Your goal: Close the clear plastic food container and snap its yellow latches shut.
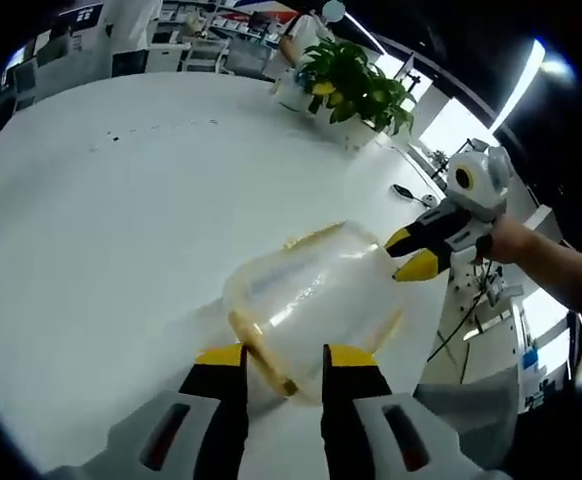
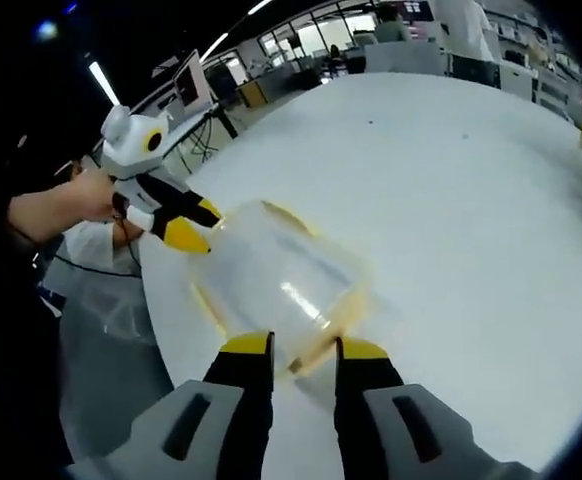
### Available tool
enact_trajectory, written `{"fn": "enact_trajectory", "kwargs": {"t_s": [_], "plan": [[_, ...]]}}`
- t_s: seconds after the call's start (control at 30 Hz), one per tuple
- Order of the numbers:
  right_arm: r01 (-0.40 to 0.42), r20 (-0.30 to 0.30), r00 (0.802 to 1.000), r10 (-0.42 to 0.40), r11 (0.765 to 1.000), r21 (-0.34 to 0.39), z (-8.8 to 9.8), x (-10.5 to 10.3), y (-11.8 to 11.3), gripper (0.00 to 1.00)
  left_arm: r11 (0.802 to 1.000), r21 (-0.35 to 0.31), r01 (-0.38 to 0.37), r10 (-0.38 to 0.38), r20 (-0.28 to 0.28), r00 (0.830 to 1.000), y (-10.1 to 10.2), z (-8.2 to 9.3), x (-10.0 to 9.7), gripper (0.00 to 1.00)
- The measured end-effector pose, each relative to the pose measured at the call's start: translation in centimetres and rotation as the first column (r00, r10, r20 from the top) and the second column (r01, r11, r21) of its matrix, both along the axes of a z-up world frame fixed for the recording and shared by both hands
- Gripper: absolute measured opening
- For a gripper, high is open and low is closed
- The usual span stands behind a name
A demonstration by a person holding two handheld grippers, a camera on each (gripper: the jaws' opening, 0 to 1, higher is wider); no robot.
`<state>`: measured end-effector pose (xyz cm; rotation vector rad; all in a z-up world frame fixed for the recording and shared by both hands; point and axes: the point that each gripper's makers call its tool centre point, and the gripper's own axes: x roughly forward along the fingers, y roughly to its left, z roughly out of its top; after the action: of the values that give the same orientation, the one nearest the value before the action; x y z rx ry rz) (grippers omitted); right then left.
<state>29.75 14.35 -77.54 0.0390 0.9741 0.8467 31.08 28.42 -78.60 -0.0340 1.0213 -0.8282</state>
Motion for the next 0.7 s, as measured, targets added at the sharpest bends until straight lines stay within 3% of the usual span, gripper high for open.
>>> {"fn": "enact_trajectory", "kwargs": {"t_s": [0.5,0.7], "plan": [[0.012,-0.041,0.999,-0.013,1.0,-0.024,-0.12,-0.32,0.05,0.2,0.998,-0.025,-0.053,0.052,-0.009,0.999,0.4,0.25,0.26,0.22],[0.011,-0.018,1.0,-0.012,0.999,-0.053,-0.16,-0.61,0.12,0.21,0.998,-0.024,-0.063,0.064,0.016,0.998,0.39,0.34,0.24,0.23]]}}
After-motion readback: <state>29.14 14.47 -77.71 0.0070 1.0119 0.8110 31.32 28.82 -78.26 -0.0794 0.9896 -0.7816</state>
